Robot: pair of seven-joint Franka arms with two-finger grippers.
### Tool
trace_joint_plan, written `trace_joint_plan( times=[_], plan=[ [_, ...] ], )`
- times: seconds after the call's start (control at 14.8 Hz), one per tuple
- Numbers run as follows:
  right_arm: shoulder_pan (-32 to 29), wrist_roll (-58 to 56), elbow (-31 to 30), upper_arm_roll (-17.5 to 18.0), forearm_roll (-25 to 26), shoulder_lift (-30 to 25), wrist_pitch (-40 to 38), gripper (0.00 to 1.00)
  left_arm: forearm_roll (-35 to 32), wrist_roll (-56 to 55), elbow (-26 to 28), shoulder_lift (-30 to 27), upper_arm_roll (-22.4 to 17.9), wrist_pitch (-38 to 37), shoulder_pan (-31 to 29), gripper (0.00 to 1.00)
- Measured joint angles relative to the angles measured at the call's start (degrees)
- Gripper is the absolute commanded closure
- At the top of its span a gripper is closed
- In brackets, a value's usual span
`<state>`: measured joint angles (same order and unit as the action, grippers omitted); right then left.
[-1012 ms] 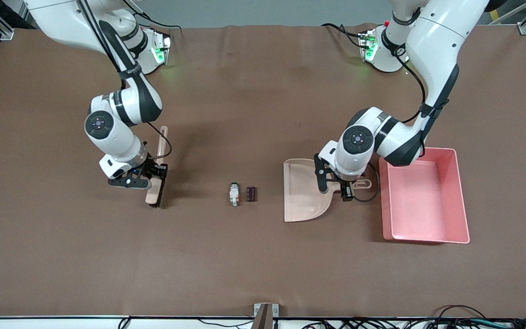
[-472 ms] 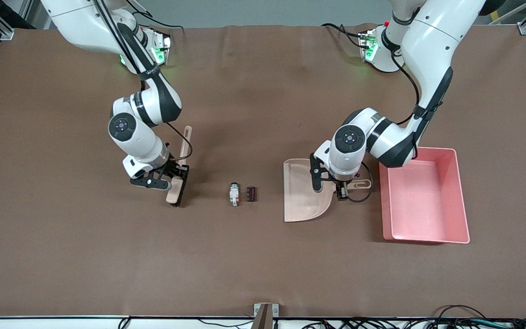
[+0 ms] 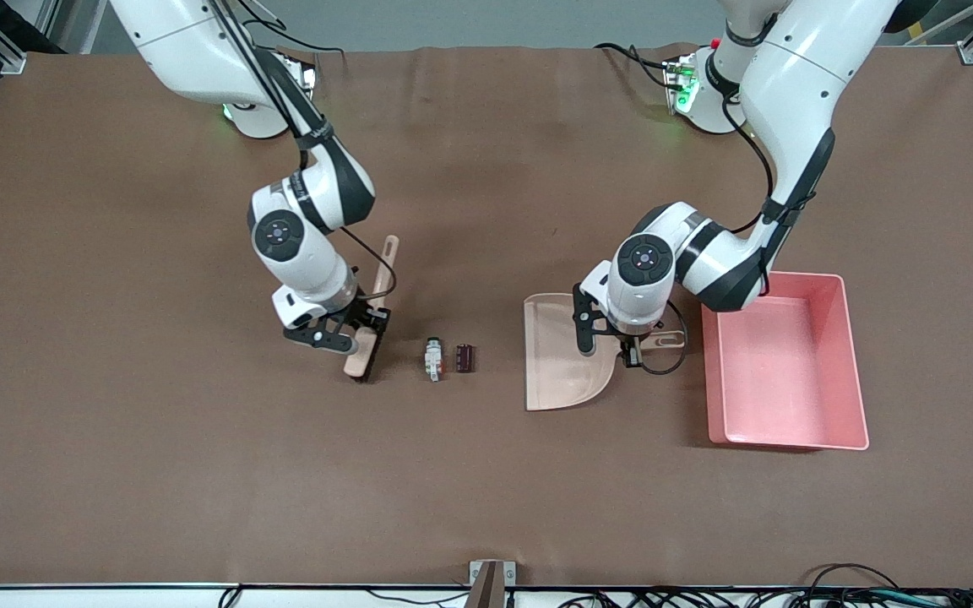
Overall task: Clean e-waste and dump in bin
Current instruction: 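Move the held brush toward the switch and capacitor with the right gripper, then sweep the switch and capacitor into the dustpan with the right gripper's brush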
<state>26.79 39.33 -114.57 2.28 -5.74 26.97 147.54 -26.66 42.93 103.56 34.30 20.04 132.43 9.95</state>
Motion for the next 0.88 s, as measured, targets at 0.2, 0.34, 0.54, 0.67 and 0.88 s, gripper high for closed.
trace_joint_plan(
  times=[0.2, 0.34, 0.54, 0.67, 0.88],
  plan=[
    [2.29, 3.60, 2.63, -0.01, 0.00, 2.59, 0.05, 0.99, -0.02, 0.00, -0.08, 0.04, 0.02, 0.01, 0.21, 0.78],
    [3.20, 5.05, 4.61, -0.01, 0.00, 4.16, 0.06, 0.99, -0.02, 0.00, -0.65, 0.11, 0.03, 0.01, 0.96, 0.79],
    [4.40, 5.34, 7.60, -0.02, 0.00, 6.06, 0.05, 0.99, -0.02, -0.01, -1.69, 0.50, 0.03, 0.00, 2.27, 0.80],
    [5.17, 5.35, 9.49, -0.02, 0.00, 7.19, 0.04, 0.99, -0.02, -0.01, -1.98, 0.76, 0.03, -0.01, 2.42, 0.80],
    [5.99, 5.35, 11.05, -0.02, 0.00, 8.23, 0.04, 0.99, -0.02, -0.01, -2.83, 1.55, 0.03, -0.29, 3.10, 0.80]
  ],
)
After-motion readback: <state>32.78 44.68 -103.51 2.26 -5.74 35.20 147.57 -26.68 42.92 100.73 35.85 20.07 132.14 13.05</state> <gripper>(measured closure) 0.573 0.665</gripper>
